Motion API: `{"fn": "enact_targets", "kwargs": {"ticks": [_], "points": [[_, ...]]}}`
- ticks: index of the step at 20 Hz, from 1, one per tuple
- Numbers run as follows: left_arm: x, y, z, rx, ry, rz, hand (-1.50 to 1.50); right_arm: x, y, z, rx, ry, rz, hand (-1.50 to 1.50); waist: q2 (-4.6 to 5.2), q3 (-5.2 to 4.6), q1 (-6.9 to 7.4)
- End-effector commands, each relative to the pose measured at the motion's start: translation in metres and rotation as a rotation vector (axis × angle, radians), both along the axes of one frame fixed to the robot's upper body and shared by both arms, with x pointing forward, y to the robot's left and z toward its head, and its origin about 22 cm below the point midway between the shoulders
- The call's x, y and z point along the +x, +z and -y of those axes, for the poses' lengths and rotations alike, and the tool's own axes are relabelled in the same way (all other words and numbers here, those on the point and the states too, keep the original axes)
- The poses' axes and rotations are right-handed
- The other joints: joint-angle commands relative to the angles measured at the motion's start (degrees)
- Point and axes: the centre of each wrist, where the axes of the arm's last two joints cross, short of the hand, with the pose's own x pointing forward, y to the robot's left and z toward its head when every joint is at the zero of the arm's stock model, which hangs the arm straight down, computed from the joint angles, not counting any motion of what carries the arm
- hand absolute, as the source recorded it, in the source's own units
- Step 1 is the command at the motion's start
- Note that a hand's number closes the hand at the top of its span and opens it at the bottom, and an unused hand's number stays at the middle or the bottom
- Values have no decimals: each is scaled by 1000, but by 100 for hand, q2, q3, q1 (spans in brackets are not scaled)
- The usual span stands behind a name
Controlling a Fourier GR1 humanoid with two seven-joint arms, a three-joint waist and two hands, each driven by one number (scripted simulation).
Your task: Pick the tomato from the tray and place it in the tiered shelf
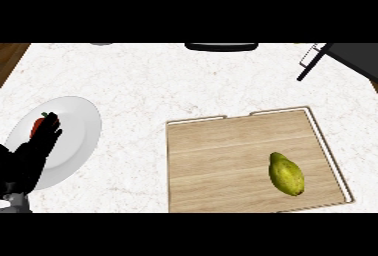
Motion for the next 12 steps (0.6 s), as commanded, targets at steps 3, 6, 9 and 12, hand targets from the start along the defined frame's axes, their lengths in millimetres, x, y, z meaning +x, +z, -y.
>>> {"fn": "enact_targets", "kwargs": {"ticks": [3, 6, 9, 12], "points": [[11, 19, 3, -10, -26, -1, 0, 35, -20, 22, -36, -58, -45, 150, 18, 2, 63], [6, 5, -9, -2, 11, 14, 0, 37, -30, 39, -21, -53, -36, 150, 8, 0, 12], [3, -7, 9, -5, -9, -5, 0, 43, -42, 68, 38, -61, -7, 150, 24, 2, 35], [17, 7, -9, 2, 9, 7, 0, 43, -44, 77, 73, -58, 7, 150, 14, 1, -8]]}}
